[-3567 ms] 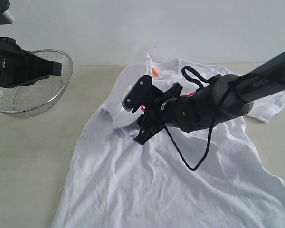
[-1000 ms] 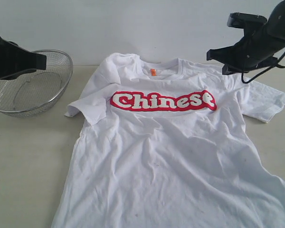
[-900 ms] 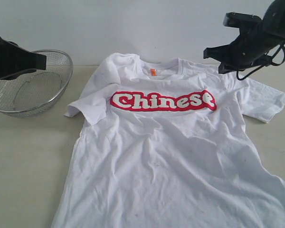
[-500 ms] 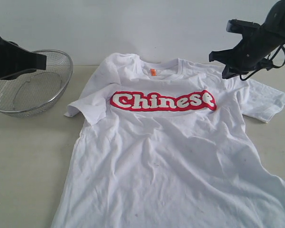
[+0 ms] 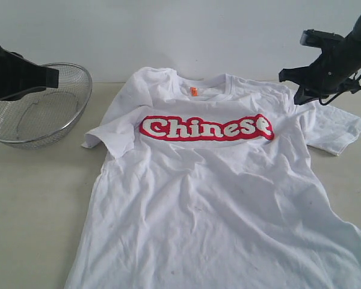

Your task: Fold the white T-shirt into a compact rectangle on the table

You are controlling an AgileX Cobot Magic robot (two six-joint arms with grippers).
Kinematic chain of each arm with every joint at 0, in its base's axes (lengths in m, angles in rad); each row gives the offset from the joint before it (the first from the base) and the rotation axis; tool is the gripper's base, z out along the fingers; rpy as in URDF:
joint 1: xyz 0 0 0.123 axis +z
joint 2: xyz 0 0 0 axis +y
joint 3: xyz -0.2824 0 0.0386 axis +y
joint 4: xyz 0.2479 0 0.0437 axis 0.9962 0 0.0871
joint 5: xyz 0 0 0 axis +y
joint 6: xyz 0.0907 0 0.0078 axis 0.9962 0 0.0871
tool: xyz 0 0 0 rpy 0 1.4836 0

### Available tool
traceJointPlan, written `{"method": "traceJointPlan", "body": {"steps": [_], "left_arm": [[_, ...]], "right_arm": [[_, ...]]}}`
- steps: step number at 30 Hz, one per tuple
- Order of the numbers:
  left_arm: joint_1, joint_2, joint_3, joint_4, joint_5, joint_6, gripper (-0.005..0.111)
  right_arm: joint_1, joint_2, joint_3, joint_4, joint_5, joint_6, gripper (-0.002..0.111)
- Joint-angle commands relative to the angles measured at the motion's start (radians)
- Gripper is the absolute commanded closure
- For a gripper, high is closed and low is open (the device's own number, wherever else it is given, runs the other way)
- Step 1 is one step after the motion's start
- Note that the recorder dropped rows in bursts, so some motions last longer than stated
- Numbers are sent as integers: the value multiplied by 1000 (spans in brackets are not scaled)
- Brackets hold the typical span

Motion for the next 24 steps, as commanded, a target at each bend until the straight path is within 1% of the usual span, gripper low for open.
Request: {"method": "traceJointPlan", "body": {"steps": [1, 17, 24], "left_arm": [[1, -5, 6, -12, -18, 3, 102], [1, -5, 6, -12, -18, 3, 102], [1, -5, 6, -12, -22, 3, 102]], "right_arm": [[-2, 4, -7, 0, 10, -19, 108], [-2, 96, -7, 4, -78, -16, 108], [-2, 145, -61, -13, -92, -16, 108]]}}
